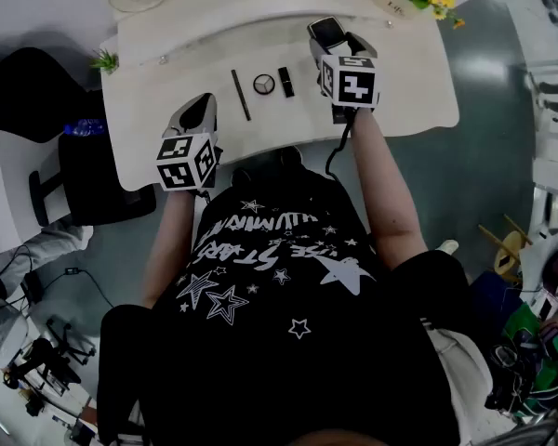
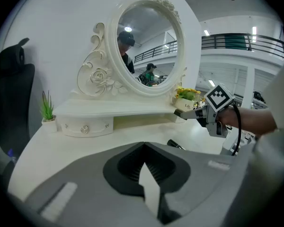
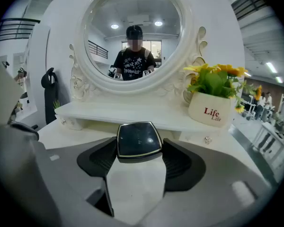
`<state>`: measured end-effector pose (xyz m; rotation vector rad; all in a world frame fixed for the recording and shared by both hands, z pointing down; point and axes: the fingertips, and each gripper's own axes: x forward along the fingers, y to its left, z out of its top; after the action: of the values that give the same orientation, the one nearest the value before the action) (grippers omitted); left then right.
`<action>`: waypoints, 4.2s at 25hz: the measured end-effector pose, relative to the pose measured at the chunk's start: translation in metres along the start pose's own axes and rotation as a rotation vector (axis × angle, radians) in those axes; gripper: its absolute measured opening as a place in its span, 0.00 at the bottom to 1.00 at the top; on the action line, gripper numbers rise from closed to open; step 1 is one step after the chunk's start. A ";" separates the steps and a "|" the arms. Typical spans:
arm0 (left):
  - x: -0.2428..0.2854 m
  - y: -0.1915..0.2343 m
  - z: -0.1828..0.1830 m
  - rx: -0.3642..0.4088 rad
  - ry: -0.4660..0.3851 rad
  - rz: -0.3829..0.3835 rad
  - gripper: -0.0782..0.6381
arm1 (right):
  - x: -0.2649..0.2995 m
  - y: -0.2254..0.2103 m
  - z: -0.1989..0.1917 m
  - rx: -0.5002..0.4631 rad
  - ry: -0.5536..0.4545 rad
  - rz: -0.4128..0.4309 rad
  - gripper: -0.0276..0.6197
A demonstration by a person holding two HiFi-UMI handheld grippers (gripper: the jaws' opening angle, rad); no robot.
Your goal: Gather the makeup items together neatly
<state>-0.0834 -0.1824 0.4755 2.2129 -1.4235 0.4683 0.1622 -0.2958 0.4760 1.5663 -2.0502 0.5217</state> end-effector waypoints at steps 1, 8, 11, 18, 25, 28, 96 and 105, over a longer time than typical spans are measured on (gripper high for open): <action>-0.001 0.000 -0.001 0.001 0.003 -0.007 0.11 | -0.002 0.001 -0.006 0.009 0.007 -0.004 0.56; -0.005 -0.001 -0.010 0.006 0.019 -0.038 0.11 | -0.009 0.010 -0.048 0.047 0.073 -0.035 0.56; -0.007 -0.002 -0.015 0.010 0.030 -0.050 0.11 | -0.010 0.015 -0.066 0.061 0.102 -0.039 0.56; -0.011 0.002 -0.026 0.015 0.063 -0.055 0.11 | -0.010 0.022 -0.097 0.103 0.159 -0.058 0.56; -0.014 0.003 -0.031 0.021 0.076 -0.074 0.11 | -0.007 0.028 -0.112 0.123 0.195 -0.088 0.56; -0.016 0.005 -0.033 0.021 0.080 -0.079 0.11 | -0.003 0.030 -0.115 0.130 0.199 -0.104 0.56; -0.294 -0.087 -0.202 -0.132 -0.042 0.165 0.11 | -0.261 0.161 -0.201 -0.067 -0.021 0.219 0.09; -0.309 -0.070 -0.209 -0.115 -0.009 0.166 0.11 | -0.279 0.190 -0.208 -0.070 -0.027 0.194 0.09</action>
<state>-0.1520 0.1903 0.4767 2.0193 -1.6047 0.4215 0.0703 0.0900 0.4744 1.3494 -2.2305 0.4954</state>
